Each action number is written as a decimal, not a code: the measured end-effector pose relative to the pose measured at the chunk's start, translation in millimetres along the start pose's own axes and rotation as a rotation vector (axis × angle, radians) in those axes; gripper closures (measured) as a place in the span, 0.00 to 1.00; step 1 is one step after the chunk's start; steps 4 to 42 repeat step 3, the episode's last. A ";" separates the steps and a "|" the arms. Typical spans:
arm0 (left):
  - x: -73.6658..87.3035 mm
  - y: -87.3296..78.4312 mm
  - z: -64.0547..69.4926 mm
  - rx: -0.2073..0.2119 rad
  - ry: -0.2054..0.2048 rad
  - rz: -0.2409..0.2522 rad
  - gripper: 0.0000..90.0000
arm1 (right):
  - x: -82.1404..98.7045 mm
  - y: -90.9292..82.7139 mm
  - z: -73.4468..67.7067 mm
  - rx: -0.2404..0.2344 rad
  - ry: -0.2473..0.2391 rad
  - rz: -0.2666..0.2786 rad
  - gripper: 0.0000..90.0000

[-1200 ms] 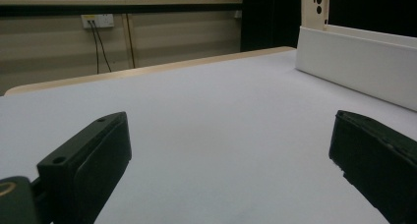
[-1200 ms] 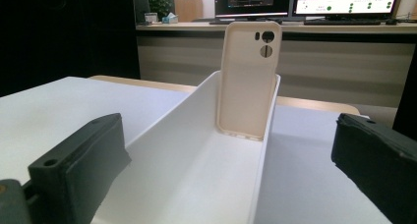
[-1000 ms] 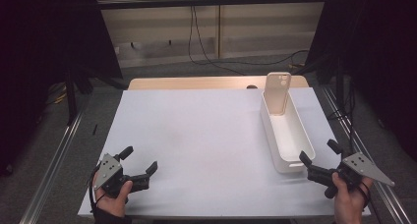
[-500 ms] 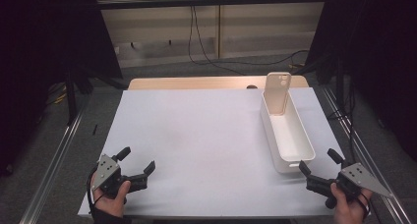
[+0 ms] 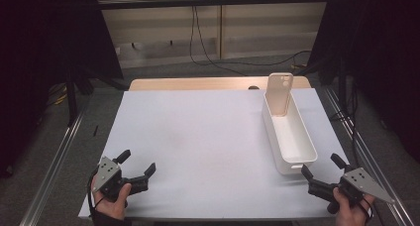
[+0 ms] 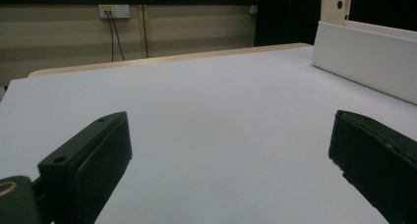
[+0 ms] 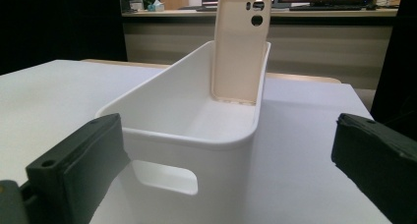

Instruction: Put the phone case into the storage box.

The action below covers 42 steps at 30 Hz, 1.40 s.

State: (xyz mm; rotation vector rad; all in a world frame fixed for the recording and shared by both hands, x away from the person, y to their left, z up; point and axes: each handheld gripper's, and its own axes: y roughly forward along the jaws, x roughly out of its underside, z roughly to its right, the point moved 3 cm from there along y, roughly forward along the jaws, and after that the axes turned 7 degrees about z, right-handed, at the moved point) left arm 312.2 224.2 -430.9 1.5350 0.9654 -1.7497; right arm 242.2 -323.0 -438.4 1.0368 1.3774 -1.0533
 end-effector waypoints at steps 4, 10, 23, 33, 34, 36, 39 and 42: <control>0.3 0.0 -1.5 -0.005 -0.002 -0.005 0.03 | -0.4 0.3 0.3 -0.006 0.004 0.002 0.00; 0.3 0.0 -1.5 -0.005 -0.002 -0.005 0.03 | -0.4 0.3 0.3 -0.006 0.004 0.002 0.00; 0.3 0.0 -1.5 -0.005 -0.002 -0.005 0.03 | -0.4 0.3 0.3 -0.006 0.004 0.002 0.00; 0.3 0.0 -1.5 -0.005 -0.002 -0.005 0.03 | -0.4 0.3 0.3 -0.006 0.004 0.002 0.00; 0.3 0.0 -1.5 -0.005 -0.002 -0.005 0.03 | -0.4 0.3 0.3 -0.006 0.004 0.002 0.00; 0.3 0.0 -1.5 -0.005 -0.002 -0.005 0.03 | -0.4 0.3 0.3 -0.006 0.004 0.002 0.00; 0.3 0.0 -1.5 -0.005 -0.002 -0.005 0.03 | -0.4 0.3 0.3 -0.006 0.004 0.002 0.00; 0.3 0.0 -1.5 -0.005 -0.002 -0.005 0.03 | -0.4 0.3 0.3 -0.006 0.004 0.002 0.00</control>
